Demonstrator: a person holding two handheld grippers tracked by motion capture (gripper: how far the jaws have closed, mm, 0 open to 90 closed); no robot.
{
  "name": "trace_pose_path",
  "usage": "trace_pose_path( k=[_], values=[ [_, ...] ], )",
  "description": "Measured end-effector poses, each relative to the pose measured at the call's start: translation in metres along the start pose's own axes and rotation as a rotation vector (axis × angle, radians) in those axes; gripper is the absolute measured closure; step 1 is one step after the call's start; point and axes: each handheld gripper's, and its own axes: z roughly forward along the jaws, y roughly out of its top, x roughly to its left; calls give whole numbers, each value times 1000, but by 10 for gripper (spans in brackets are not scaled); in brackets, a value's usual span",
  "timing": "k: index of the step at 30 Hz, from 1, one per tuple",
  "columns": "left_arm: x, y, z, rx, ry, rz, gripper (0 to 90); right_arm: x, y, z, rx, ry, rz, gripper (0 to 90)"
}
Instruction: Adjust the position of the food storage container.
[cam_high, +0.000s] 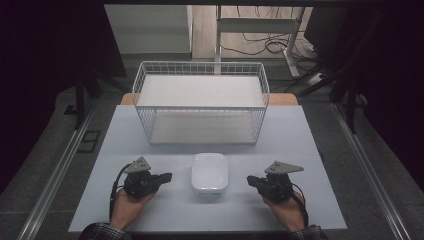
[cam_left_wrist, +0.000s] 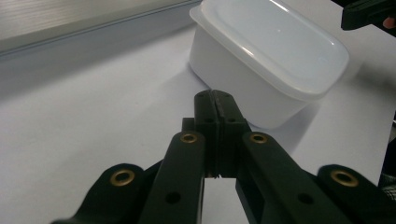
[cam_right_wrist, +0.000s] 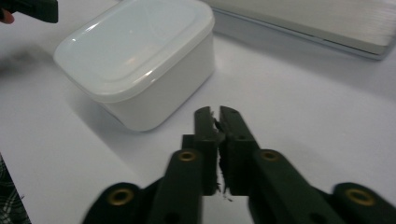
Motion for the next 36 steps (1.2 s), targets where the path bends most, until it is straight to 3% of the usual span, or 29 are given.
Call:
trace_pose_path(
  k=[3, 12, 23, 28, 33, 36],
  values=[
    [-1, 6, 7, 9, 15, 25, 898, 2, 10, 12, 7, -2, -40, 890],
    [-6, 6, 19, 25, -1, 39, 898, 0, 31, 41, 18, 1, -70, 891],
    [-24, 0, 44, 96, -49, 62, 898, -4, 45, 74, 43, 7, -57, 891],
    [-34, 0, 51, 134, -52, 103, 898, -6, 53, 84, 46, 4, -56, 891],
    [-42, 0, 54, 148, -83, 118, 898, -8, 59, 93, 45, 9, -53, 892],
    [-48, -1, 57, 153, -128, 116, 897, -8, 63, 99, 48, 8, -61, 891]
  ],
)
